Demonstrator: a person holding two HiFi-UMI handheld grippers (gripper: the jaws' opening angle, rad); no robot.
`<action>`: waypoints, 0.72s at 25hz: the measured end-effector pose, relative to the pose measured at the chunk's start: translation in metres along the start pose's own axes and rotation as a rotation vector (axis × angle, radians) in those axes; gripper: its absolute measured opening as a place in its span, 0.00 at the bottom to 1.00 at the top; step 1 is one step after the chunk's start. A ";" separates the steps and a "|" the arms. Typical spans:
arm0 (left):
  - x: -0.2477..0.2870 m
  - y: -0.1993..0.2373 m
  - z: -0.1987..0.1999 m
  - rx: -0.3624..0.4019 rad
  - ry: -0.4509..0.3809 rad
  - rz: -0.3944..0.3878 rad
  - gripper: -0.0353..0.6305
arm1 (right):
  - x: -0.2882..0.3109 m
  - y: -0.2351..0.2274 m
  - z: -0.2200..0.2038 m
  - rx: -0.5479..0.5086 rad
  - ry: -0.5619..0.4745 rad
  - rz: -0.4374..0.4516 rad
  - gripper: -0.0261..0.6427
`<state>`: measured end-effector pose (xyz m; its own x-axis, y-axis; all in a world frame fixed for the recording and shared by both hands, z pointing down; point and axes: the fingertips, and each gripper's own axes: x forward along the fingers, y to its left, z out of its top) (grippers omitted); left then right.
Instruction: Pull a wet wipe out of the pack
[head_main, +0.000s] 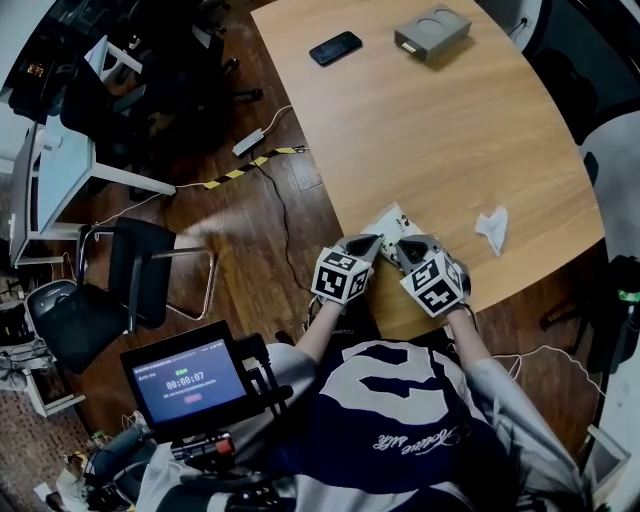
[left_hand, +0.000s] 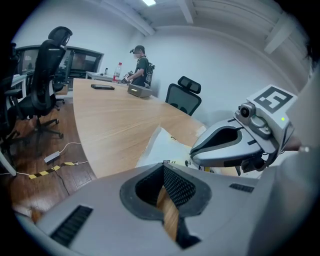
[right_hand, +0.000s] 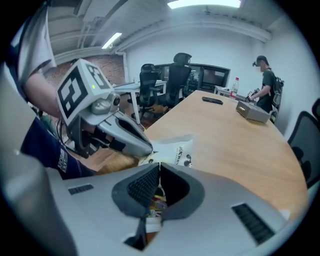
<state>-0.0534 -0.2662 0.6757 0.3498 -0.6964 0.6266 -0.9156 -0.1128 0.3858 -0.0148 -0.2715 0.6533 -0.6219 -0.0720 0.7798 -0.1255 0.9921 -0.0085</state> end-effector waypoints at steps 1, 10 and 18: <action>0.000 -0.001 0.000 0.003 -0.002 0.000 0.06 | -0.004 0.000 0.001 0.048 -0.025 0.009 0.05; -0.009 0.008 0.006 0.021 -0.007 -0.002 0.06 | -0.034 0.004 0.021 0.357 -0.180 0.073 0.04; -0.012 0.010 0.009 0.029 -0.002 -0.006 0.06 | -0.060 0.010 0.037 0.468 -0.287 0.094 0.04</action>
<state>-0.0689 -0.2655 0.6658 0.3550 -0.6973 0.6226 -0.9188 -0.1374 0.3700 -0.0074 -0.2613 0.5832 -0.8244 -0.0753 0.5610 -0.3486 0.8484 -0.3984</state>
